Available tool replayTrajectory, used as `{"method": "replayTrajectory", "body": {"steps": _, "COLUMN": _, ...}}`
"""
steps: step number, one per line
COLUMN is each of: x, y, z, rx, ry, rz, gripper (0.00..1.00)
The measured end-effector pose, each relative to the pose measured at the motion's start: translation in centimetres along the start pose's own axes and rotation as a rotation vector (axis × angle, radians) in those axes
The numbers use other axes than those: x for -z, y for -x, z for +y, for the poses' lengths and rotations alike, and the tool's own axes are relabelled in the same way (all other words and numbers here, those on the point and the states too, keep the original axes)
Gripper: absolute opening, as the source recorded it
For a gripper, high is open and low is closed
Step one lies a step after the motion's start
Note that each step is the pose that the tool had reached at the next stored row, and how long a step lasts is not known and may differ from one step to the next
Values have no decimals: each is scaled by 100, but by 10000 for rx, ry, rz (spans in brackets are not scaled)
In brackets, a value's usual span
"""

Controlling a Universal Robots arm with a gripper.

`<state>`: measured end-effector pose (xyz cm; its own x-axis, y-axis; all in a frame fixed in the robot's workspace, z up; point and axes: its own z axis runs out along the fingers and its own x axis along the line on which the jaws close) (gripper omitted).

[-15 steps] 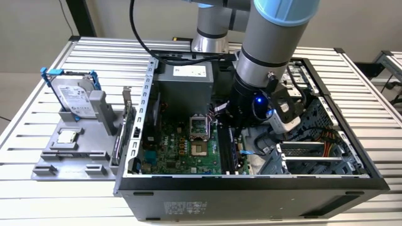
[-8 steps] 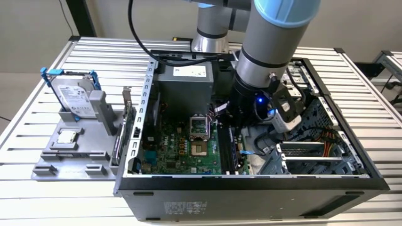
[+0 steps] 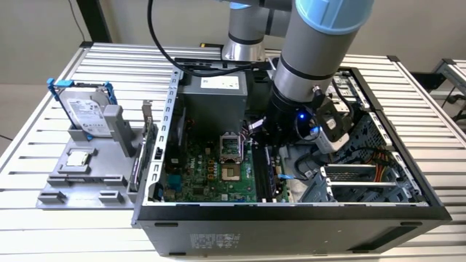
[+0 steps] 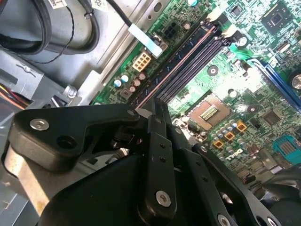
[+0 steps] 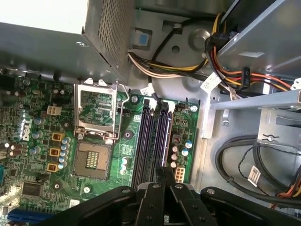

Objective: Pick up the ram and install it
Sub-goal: 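Insert the ram into the slot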

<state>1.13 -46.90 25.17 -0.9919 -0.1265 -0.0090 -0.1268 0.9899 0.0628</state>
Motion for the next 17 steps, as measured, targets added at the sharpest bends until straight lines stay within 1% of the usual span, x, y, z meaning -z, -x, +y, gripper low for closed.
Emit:
{"method": "replayTrajectory", "body": {"steps": 1, "x": 0, "y": 0, "z": 0, "rx": 12, "ry": 18, "rz": -2, "gripper": 0}}
{"method": "replayTrajectory", "body": {"steps": 3, "x": -1, "y": 0, "z": 1, "rx": 48, "ry": 27, "rz": 0, "gripper": 0}}
{"method": "replayTrajectory", "body": {"steps": 17, "x": 2, "y": 0, "z": 0, "rx": 486, "ry": 30, "rz": 29, "gripper": 0}}
